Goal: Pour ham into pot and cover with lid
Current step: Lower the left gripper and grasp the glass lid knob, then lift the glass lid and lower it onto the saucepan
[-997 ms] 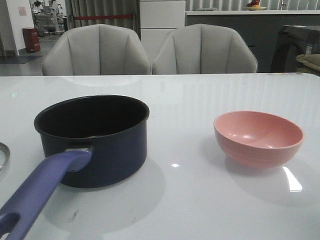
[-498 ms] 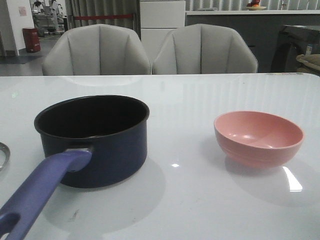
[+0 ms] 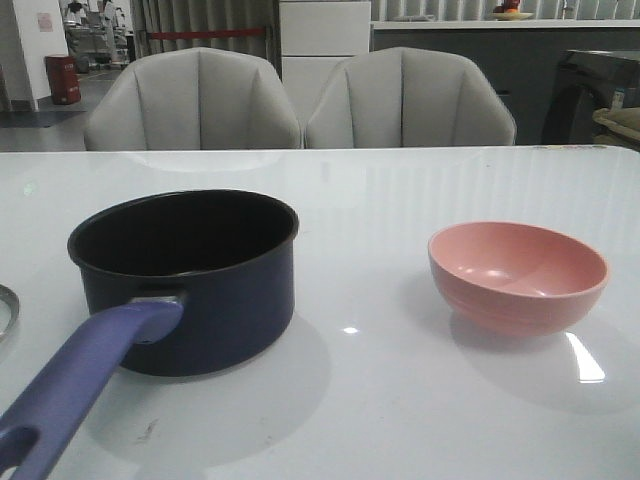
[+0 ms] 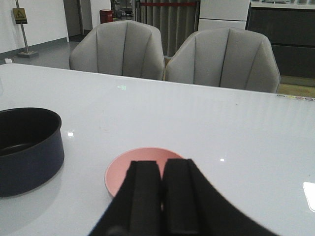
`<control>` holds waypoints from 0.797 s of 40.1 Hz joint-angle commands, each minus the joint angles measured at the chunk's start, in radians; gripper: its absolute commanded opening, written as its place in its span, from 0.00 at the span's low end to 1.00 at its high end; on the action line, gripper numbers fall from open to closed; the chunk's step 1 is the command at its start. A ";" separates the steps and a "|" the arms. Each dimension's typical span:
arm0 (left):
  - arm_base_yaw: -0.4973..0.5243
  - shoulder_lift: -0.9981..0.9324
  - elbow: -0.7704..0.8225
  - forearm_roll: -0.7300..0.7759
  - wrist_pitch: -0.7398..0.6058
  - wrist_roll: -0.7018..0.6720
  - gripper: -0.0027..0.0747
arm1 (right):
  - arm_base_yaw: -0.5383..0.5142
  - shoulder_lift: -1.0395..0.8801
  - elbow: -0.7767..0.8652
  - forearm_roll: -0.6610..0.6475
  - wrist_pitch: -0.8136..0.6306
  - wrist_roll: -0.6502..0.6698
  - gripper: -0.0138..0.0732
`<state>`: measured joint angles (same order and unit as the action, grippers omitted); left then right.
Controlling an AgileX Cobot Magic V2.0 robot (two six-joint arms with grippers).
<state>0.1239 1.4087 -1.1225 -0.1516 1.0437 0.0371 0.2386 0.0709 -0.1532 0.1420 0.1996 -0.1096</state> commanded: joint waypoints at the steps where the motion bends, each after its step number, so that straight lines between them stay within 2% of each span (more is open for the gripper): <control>1: 0.002 0.028 -0.050 0.005 -0.028 0.002 0.89 | 0.002 0.010 -0.025 0.002 -0.089 -0.008 0.32; 17: 0.002 0.235 -0.078 0.023 -0.025 0.002 0.89 | 0.002 0.010 -0.025 0.002 -0.089 -0.008 0.32; 32: 0.002 0.333 -0.078 0.035 -0.060 0.003 0.89 | 0.002 0.010 -0.025 0.002 -0.089 -0.008 0.32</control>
<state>0.1239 1.7690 -1.1689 -0.1162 1.0034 0.0410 0.2386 0.0709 -0.1532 0.1420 0.1974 -0.1096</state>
